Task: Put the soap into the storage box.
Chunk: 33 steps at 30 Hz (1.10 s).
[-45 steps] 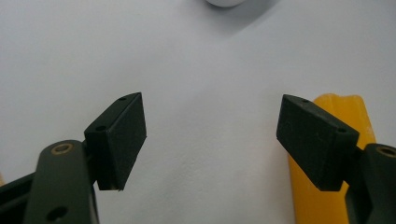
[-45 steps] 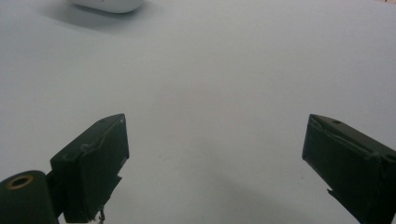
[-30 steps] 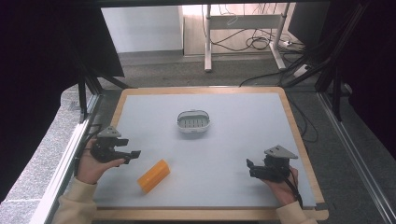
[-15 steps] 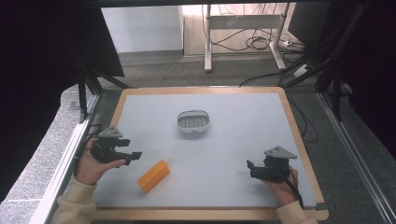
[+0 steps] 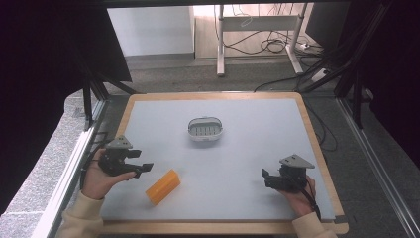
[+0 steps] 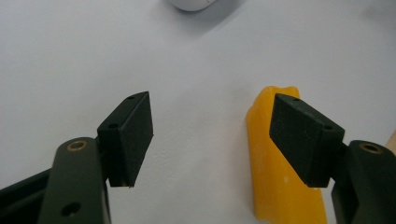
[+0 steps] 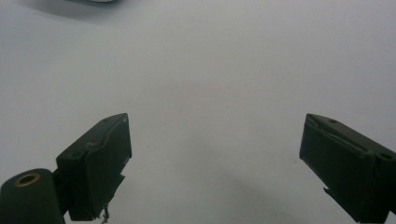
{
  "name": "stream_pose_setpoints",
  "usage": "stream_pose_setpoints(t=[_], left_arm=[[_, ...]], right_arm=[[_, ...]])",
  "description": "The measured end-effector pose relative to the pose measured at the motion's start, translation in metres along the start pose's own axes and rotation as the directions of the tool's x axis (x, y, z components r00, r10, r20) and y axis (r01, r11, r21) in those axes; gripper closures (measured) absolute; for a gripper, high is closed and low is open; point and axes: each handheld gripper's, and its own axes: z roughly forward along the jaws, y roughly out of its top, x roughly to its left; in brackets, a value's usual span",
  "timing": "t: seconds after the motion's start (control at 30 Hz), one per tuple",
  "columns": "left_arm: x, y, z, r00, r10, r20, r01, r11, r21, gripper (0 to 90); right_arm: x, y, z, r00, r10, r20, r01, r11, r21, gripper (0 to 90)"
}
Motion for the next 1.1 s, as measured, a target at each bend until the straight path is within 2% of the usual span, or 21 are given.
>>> stream_pose_setpoints(t=[0.1,0.37,0.67,0.87,1.1], left_arm=[[-0.004,0.001,0.000,1.0000,0.004,-0.004,-0.004,1.0000,-0.009,30.2],[-0.009,0.002,0.004,0.9998,0.017,0.013,-0.017,0.9998,0.010,29.9],[-0.017,0.005,0.000,0.9990,0.042,0.017,-0.041,0.9991,-0.007,29.2],[-0.024,0.006,0.007,0.9985,0.045,0.033,-0.046,0.9988,0.016,28.4],[-0.030,0.007,0.012,0.9966,0.066,0.048,-0.068,0.9969,0.038,27.9]], right_arm=[[0.001,0.000,0.001,1.0000,-0.004,0.008,0.004,1.000,0.004,9.6],[0.000,0.000,0.003,0.9999,0.004,0.014,-0.004,1.000,0.013,9.8],[0.000,0.000,0.003,0.9999,0.002,0.015,-0.003,1.000,0.019,10.5],[-0.001,0.000,0.004,0.9999,0.006,0.014,-0.006,1.000,0.021,10.5],[-0.001,-0.001,0.004,0.9999,0.005,0.014,-0.005,1.000,0.023,11.0]])
